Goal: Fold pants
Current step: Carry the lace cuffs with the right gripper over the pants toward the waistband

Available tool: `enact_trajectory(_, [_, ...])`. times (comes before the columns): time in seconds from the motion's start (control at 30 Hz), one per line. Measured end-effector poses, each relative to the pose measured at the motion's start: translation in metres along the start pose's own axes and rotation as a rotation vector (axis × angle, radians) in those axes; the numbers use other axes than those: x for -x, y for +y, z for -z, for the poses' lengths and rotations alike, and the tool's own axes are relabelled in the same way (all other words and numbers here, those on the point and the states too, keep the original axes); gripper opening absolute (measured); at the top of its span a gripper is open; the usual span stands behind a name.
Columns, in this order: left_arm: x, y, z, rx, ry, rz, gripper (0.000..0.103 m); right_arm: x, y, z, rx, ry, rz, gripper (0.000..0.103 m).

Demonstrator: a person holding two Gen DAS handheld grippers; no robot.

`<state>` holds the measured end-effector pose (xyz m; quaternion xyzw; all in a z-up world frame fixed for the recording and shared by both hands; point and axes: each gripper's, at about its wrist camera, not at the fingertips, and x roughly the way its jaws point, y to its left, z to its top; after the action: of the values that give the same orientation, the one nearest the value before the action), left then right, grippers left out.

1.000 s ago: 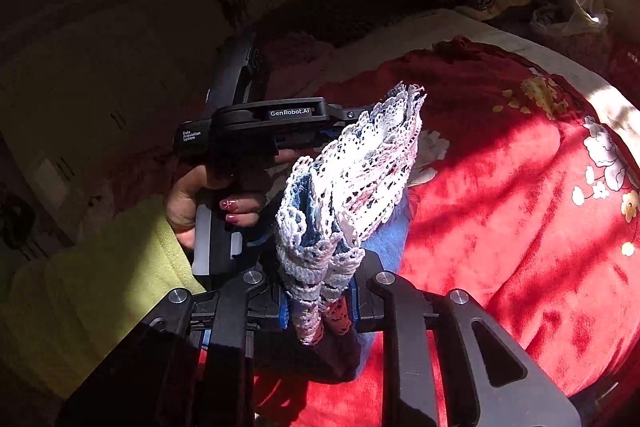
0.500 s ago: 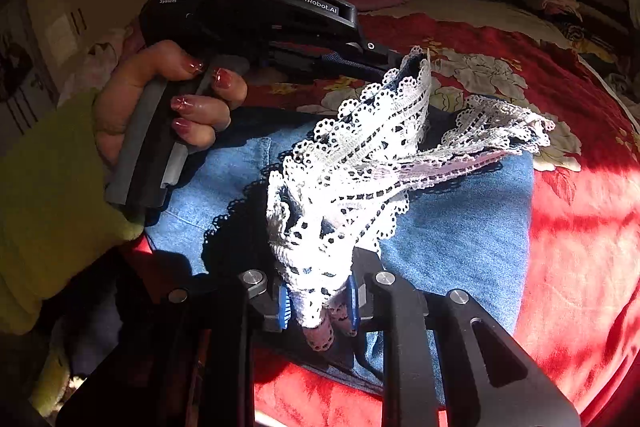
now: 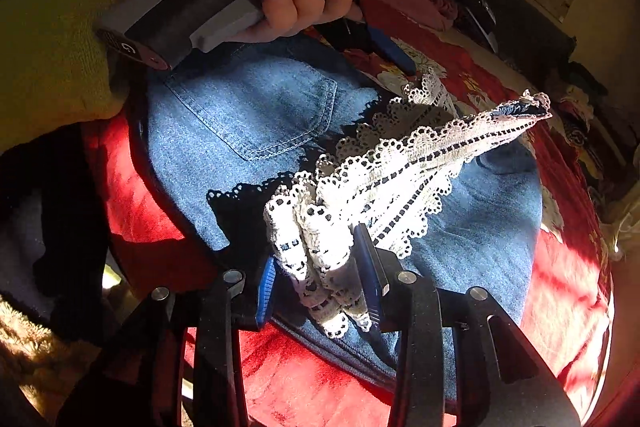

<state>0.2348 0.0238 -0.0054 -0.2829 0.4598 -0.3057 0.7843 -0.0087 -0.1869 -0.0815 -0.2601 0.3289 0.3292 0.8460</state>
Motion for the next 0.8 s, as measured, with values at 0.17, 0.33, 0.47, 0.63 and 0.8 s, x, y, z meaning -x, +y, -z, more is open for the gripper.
enact_trajectory(0.17, [-0.015, -0.016, 0.0, -0.033, 0.032, 0.001, 0.071, 0.009, -0.001, 0.006, -0.036, -0.013, -0.029, 0.045])
enact_trajectory(0.33, [-0.02, -0.017, 0.003, -0.049, 0.025, -0.088, 0.071, 0.013, -0.016, 0.009, -0.127, -0.044, -0.067, 0.047])
enact_trajectory(0.47, [-0.01, -0.021, 0.004, -0.05, 0.007, -0.023, 0.082, 0.013, -0.037, 0.012, -0.227, -0.062, -0.107, 0.049])
enact_trajectory(0.63, [-0.017, -0.032, 0.005, -0.093, 0.012, -0.097, 0.082, 0.012, -0.048, 0.014, -0.25, -0.059, -0.109, 0.051])
enact_trajectory(0.8, [-0.046, -0.022, 0.012, -0.119, 0.071, -0.293, 0.011, 0.016, -0.031, 0.016, -0.225, -0.055, -0.11, 0.041])
